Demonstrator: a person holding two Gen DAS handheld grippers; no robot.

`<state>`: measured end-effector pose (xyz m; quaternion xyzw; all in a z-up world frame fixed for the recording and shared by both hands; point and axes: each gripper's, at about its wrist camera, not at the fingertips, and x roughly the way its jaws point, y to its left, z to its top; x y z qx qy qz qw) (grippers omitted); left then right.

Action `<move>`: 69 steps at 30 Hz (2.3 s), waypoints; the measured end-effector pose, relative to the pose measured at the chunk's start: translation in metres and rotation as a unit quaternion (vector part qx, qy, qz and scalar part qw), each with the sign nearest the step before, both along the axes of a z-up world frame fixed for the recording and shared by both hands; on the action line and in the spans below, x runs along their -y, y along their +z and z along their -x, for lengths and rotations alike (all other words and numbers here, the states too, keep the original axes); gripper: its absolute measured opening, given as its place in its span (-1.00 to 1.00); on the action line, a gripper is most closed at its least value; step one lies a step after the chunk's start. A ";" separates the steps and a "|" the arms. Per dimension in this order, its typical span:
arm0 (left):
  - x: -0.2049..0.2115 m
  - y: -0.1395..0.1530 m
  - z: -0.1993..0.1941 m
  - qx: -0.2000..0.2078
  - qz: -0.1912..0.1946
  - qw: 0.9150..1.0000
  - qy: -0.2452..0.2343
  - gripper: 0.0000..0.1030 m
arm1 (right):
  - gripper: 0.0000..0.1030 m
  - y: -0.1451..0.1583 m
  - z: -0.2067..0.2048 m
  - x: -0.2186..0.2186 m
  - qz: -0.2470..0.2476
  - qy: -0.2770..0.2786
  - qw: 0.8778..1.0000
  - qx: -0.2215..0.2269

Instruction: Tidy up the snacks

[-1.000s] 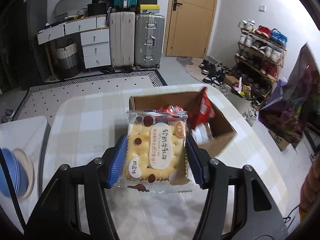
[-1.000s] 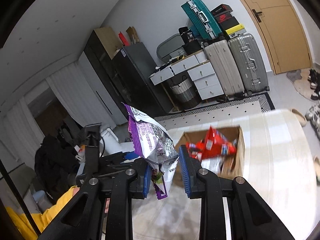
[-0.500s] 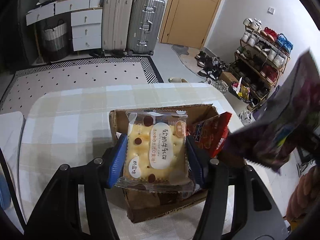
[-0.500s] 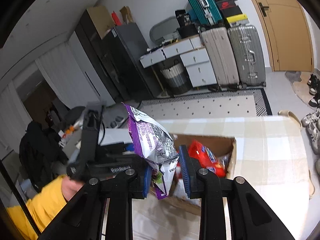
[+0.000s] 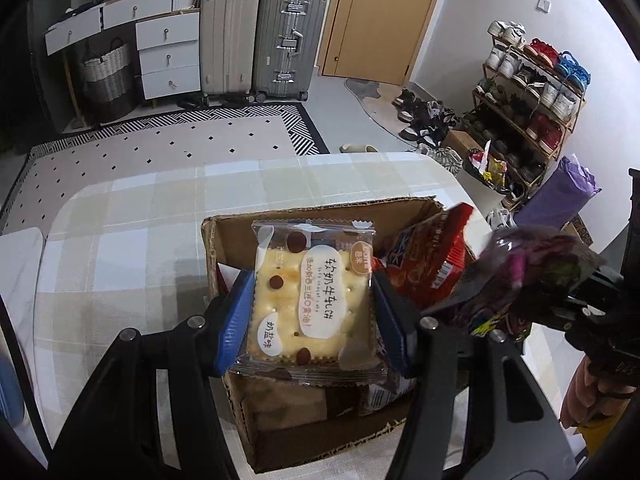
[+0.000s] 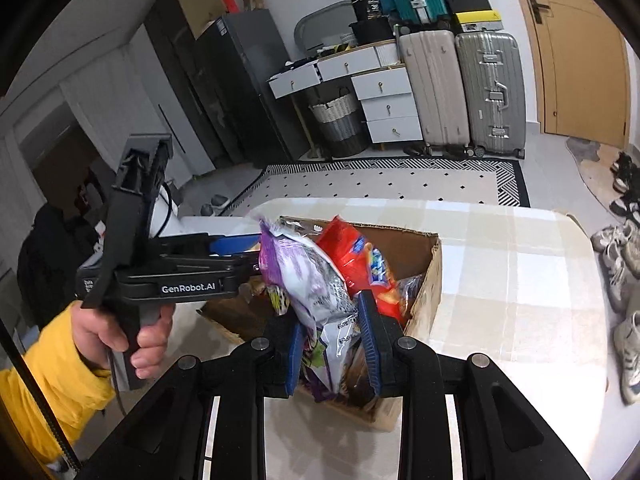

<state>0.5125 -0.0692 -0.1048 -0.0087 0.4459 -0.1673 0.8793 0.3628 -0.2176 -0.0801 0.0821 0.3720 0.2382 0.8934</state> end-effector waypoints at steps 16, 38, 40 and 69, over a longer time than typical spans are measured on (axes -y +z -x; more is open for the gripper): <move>0.004 0.003 0.005 0.002 -0.011 1.000 -0.005 0.07 | 0.01 -0.010 -0.010 0.001 -0.001 -0.007 1.000 -0.018; -0.020 0.086 0.092 0.094 -0.016 0.995 0.007 0.12 | 0.02 0.085 0.056 -0.010 -0.039 -0.010 0.995 0.091; -0.021 0.101 0.111 0.108 -0.016 0.994 0.005 0.12 | 0.08 0.096 0.072 -0.018 -0.037 -0.005 0.994 0.101; -0.100 0.291 0.442 0.354 0.066 0.930 0.071 0.99 | 0.99 0.219 0.326 -0.011 -0.036 -0.049 0.938 0.341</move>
